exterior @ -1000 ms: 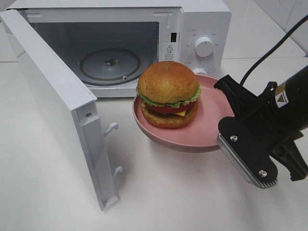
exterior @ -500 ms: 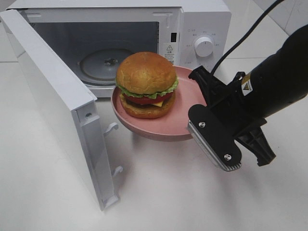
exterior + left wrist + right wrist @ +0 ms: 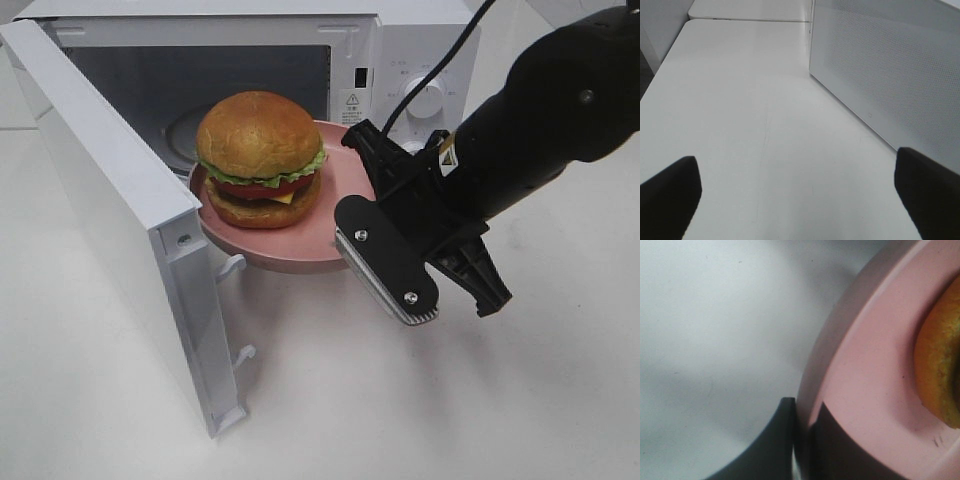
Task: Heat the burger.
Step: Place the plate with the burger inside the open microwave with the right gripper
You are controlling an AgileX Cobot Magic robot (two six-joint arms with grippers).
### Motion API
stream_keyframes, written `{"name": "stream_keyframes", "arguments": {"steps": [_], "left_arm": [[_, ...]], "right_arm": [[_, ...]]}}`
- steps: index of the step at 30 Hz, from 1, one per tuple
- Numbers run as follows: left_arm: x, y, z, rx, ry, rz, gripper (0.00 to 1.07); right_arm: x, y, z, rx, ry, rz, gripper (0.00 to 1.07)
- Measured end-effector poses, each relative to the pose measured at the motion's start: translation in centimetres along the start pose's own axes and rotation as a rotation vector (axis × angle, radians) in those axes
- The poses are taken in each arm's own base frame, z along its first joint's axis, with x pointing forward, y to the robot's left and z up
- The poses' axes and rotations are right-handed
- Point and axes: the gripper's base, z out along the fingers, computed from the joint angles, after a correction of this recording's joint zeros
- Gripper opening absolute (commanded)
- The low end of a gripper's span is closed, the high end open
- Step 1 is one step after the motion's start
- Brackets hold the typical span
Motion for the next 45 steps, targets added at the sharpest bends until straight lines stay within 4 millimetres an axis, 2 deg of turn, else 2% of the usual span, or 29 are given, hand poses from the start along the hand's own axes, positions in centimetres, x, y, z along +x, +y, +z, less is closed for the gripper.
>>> {"name": "stream_keyframes", "arguments": {"steps": [33, 45], "left_arm": [[0.0, 0.0, 0.0, 0.0, 0.0, 0.0, 0.98], [0.0, 0.0, 0.0, 0.0, 0.0, 0.0, 0.98]], "right_arm": [[0.4, -6.4, 5.3, -0.033, -0.001, 0.0, 0.0], [0.8, -9.7, 6.8, -0.039, 0.021, 0.029, 0.0]]}}
